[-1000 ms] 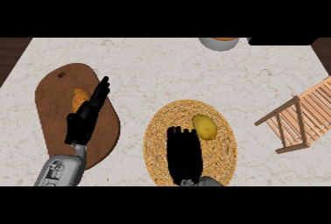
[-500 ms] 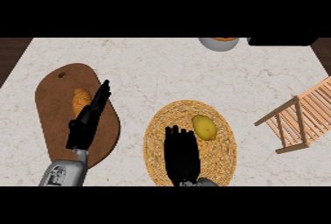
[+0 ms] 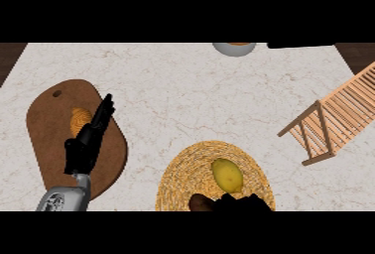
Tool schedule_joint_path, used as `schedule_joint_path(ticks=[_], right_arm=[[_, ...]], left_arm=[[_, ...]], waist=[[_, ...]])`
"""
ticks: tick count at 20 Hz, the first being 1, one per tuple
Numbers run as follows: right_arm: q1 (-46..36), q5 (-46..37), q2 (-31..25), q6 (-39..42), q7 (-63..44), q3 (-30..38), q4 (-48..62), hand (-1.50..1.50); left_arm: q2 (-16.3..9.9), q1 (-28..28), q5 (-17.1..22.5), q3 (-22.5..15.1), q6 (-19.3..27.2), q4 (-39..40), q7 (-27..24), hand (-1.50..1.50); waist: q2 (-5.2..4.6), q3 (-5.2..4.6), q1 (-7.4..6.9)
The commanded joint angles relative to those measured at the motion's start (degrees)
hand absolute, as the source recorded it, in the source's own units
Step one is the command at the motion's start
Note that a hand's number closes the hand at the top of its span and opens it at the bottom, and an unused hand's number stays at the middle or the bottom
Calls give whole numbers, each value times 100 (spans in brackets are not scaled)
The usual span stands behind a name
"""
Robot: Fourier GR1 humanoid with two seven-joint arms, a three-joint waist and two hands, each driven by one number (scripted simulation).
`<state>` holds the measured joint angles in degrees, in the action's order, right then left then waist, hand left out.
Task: Pick the sweet potato from the placemat and place it in the tiered shelf
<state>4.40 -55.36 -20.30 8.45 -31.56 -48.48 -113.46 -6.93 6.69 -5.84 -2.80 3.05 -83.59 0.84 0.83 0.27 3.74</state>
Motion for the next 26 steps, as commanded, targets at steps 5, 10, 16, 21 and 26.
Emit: schedule_joint_path(ticks=[5, 10, 16, 21, 26], right_arm=[[1576, 1775, -1135, -716, 1171, 827, -2708, 150], [2297, 2274, -1693, -1105, 1730, 1747, -3446, 150], [2622, 2552, -1840, -1520, 2127, 2917, -3569, 150], [2648, 2948, -1694, -1781, 2330, 3679, -3576, 150], [2304, 3329, -1628, -1784, 2220, 4630, -3443, 150]], left_arm=[[-38, -34, 99, 85, -40, -105, 75, 0], [-130, -198, 117, 132, -97, -151, 11, 0], [-126, -284, 84, 98, -84, -255, -35, 0], [-141, -117, 68, 143, -35, -266, 128, 0], [-110, 28, 3, 115, 12, -210, 167, 0]], waist=[[1, 9, 119], [1, 2, 94], [22, -14, 129], [15, -21, 164], [-21, -32, 67]])
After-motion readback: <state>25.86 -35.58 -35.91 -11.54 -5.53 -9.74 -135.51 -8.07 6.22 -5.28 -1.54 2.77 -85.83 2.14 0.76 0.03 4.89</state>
